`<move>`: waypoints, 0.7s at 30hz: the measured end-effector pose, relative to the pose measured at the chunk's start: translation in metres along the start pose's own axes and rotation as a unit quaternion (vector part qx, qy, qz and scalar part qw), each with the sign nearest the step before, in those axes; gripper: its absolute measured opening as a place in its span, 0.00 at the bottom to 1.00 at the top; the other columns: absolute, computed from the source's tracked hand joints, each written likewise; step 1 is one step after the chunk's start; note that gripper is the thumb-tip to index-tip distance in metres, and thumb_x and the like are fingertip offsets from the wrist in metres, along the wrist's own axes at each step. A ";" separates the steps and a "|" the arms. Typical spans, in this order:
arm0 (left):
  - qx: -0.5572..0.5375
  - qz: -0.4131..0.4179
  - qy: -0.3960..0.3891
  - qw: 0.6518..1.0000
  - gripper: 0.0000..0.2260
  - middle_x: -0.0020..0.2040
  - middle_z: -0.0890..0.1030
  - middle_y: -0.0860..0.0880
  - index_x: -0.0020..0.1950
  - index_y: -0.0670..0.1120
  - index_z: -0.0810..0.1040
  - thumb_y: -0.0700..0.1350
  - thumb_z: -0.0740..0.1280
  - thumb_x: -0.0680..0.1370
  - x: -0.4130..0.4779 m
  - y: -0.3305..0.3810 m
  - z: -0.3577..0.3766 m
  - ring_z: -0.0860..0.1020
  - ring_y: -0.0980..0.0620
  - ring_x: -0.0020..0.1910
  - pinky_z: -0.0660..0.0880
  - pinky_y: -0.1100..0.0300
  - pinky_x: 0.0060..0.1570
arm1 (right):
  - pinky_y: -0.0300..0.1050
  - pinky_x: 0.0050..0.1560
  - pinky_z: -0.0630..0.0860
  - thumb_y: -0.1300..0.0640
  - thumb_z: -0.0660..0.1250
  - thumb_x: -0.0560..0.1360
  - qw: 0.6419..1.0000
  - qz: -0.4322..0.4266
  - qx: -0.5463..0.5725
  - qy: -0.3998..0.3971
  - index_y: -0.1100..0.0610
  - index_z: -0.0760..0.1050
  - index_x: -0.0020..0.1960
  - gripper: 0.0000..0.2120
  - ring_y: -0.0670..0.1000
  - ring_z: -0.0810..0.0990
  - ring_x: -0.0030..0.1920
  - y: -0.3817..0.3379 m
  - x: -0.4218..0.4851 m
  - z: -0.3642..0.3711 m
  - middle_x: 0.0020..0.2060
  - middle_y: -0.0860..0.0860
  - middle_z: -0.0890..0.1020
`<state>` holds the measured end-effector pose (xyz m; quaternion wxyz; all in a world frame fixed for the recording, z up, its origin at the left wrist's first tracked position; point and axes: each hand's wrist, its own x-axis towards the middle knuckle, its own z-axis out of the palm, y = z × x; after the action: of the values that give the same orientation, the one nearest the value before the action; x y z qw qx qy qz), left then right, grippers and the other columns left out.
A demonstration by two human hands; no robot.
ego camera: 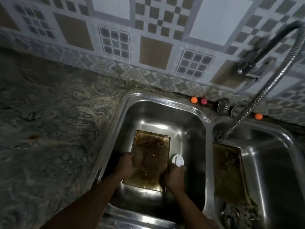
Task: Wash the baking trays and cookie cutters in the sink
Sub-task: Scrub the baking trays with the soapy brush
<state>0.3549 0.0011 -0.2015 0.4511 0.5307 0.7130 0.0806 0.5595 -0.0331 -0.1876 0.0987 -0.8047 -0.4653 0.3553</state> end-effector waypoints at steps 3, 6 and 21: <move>-0.002 0.012 -0.003 1.000 0.13 0.48 0.84 0.45 0.55 0.42 0.82 0.39 0.74 0.70 -0.003 0.002 0.000 0.82 0.48 0.48 0.78 0.58 0.47 | 0.50 0.70 0.64 0.63 0.62 0.78 0.999 -0.021 0.029 -0.001 0.63 0.75 0.65 0.16 0.57 0.69 0.68 -0.002 -0.005 -0.003 0.65 0.60 0.73; 0.008 0.020 0.004 1.000 0.12 0.48 0.83 0.46 0.54 0.43 0.82 0.41 0.73 0.71 -0.010 0.006 -0.002 0.82 0.48 0.48 0.80 0.55 0.49 | 0.48 0.64 0.69 0.62 0.63 0.77 0.998 -0.045 0.045 -0.024 0.53 0.73 0.65 0.18 0.60 0.71 0.64 -0.003 -0.008 -0.010 0.63 0.61 0.73; 0.052 0.172 0.029 0.983 0.18 0.63 0.79 0.49 0.65 0.50 0.77 0.51 0.71 0.75 -0.065 0.120 0.020 0.77 0.49 0.61 0.74 0.55 0.61 | 0.24 0.44 0.66 0.69 0.58 0.77 0.928 -0.182 0.236 0.223 0.60 0.66 0.63 0.15 0.50 0.75 0.50 -0.004 -0.038 -0.142 0.54 0.53 0.74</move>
<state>0.4529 -0.0091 -0.1057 0.3816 0.6654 0.6271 0.1354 0.6391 -0.0383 -0.0642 0.4498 -0.7181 -0.4727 0.2418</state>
